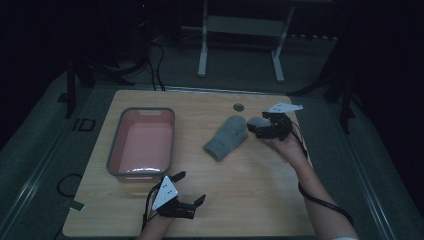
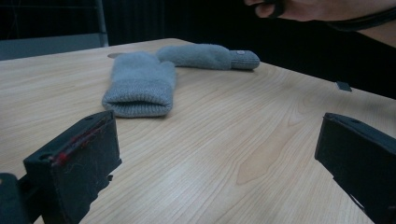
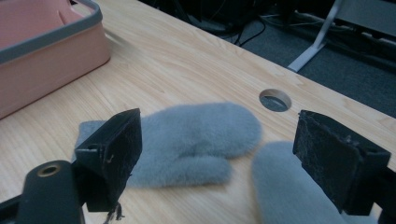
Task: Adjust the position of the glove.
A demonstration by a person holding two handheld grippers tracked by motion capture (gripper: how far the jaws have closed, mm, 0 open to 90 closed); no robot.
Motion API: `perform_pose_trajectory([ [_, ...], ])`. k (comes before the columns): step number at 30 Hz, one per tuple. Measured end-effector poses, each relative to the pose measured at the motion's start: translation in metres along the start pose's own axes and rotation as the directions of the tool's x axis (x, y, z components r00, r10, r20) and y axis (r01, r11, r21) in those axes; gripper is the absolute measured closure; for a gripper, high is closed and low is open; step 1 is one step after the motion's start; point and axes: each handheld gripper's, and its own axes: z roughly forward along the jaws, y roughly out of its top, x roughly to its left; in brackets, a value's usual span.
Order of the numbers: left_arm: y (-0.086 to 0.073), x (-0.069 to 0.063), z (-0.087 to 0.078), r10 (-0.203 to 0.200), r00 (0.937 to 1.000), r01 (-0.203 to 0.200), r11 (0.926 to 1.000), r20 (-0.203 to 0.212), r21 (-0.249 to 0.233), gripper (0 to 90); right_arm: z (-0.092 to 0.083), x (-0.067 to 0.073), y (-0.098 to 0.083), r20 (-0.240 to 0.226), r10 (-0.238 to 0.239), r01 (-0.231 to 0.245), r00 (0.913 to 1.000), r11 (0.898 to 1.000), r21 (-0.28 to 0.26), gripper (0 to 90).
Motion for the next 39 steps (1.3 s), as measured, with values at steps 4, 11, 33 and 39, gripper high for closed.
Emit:
perform_pose_trajectory([
  [4,0.001,-0.001,-0.001,0.000,1.0000,0.000,1.0000,0.003,0.001,0.3,0.018,0.003,0.003,-0.021,-0.021,0.022,0.9996,1.000,0.016,18.4],
  [11,0.002,-0.001,-0.002,0.002,0.9999,-0.002,1.0000,0.010,-0.003,0.3,0.052,0.007,0.002,-0.057,-0.041,0.045,0.9975,0.997,0.058,19.5],
  [33,0.002,-0.002,-0.003,-0.008,0.9996,0.008,0.9999,0.028,0.009,0.3,0.130,0.014,-0.030,-0.080,-0.058,0.075,0.9951,0.970,0.232,35.6],
  [39,0.002,-0.003,-0.003,-0.011,0.9996,0.011,0.9998,0.026,0.017,0.3,0.133,0.015,-0.032,-0.084,-0.081,0.099,0.9932,0.965,0.242,54.3],
])
